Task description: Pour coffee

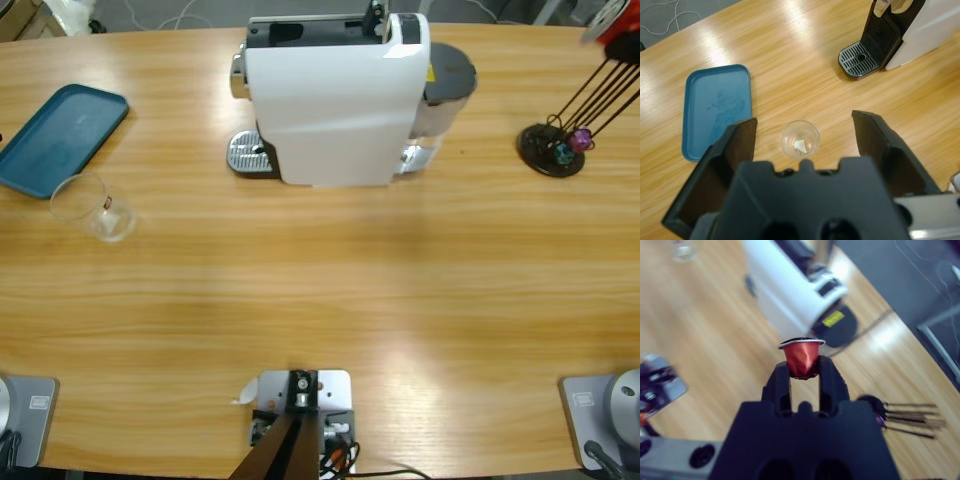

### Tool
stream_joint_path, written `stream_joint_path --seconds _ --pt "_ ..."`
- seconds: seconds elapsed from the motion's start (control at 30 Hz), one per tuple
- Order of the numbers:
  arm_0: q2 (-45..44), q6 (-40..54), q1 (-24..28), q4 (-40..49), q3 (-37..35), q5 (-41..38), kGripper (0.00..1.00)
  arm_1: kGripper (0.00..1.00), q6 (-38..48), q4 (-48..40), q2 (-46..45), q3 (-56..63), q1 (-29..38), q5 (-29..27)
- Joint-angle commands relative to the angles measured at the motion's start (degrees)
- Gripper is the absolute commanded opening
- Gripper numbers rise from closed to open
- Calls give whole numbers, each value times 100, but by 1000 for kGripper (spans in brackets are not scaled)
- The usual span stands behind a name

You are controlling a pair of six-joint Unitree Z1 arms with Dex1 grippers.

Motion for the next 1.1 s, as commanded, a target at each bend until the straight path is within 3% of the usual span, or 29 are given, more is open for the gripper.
stream_joint_path --seconds 0.03,0.17,0.33,0.6,0.87,1.1 --pt "-35 43 30 -48 196 -49 821 62 -1079 -210 943 -291 640 1119" --pt "-70 43 30 -46 196 -49 821 65 -1822 -185 1641 -913 640 1131" --pt "-123 43 30 -51 213 -49 821 62 -2299 -150 2459 -1491 638 742" --pt "-144 43 30 -73 224 -49 821 63 -2671 -150 3364 -2207 640 535" --pt "-190 43 30 -81 243 -65 821 62 -2845 -38 4050 -3017 626 -17" --pt "-260 43 8 -81 266 -66 821 62 -2896 -8 4399 -3402 499 -36"
